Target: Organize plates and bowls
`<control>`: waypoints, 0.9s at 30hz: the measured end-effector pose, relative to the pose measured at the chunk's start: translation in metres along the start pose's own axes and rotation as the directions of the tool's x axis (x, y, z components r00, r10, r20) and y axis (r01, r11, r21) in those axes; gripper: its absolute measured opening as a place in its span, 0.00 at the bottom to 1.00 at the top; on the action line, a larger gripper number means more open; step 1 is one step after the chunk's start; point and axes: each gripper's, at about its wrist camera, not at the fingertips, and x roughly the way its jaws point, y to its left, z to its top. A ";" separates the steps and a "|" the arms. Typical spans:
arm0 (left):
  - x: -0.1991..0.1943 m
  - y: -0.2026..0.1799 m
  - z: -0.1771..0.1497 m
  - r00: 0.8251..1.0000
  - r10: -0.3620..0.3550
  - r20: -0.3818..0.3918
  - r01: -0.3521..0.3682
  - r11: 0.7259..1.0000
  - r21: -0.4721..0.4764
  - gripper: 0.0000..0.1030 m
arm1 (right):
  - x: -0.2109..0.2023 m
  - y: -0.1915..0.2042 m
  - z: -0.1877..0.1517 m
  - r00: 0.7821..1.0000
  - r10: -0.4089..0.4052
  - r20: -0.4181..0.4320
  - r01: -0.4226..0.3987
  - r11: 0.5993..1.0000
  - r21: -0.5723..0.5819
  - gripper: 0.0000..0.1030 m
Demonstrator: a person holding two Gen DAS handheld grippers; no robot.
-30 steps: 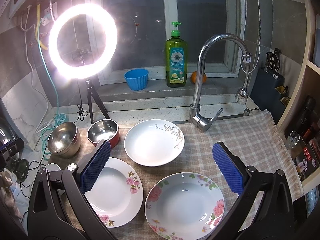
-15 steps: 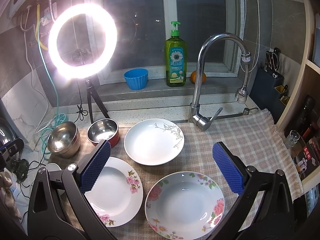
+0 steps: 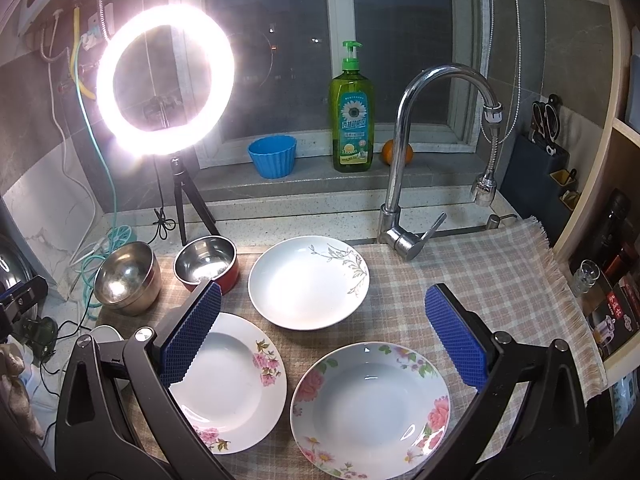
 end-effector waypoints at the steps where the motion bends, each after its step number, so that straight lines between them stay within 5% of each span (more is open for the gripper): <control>1: 0.000 0.000 0.000 1.000 0.001 0.000 -0.001 1.000 0.000 0.97 | 0.000 0.000 0.000 1.000 0.000 0.000 0.000 1.000 0.001 1.00; 27: 0.005 0.002 -0.004 1.000 0.000 -0.018 0.000 1.000 -0.013 0.97 | 0.005 -0.004 -0.007 1.000 -0.012 0.005 0.012 1.000 -0.014 1.00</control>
